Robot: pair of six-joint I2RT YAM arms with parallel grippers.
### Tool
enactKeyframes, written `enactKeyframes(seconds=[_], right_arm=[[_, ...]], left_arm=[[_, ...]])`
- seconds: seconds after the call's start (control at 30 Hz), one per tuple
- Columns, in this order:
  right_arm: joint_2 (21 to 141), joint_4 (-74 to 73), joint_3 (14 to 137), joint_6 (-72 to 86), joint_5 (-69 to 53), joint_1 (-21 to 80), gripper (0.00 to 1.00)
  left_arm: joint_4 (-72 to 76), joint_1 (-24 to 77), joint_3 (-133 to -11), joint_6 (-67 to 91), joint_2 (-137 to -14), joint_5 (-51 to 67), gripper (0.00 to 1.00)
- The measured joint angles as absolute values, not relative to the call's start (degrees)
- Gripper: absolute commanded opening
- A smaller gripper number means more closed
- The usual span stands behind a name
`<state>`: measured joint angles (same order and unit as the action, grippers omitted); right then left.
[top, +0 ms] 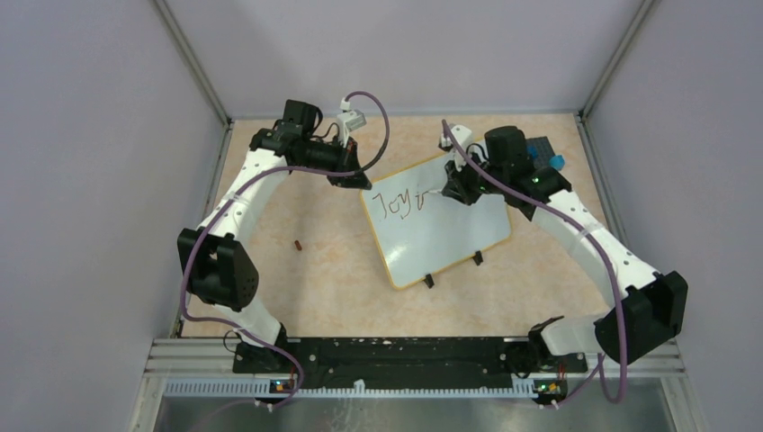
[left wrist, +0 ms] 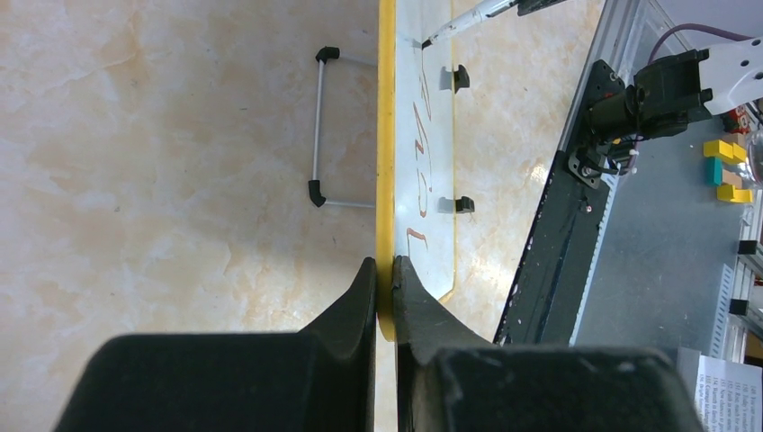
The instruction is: Write a sentence on the whiteboard
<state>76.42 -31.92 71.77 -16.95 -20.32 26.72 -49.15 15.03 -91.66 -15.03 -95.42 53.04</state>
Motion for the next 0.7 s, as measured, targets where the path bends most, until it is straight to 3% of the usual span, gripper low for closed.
enactKeyframes(seconds=[0.7], right_arm=[[74.7,-32.6,67.51,-17.41,-22.39,26.79,0.0]], left_arm=[[-49.08,15.03,-91.59,-15.03,-95.42,52.97,0.0]])
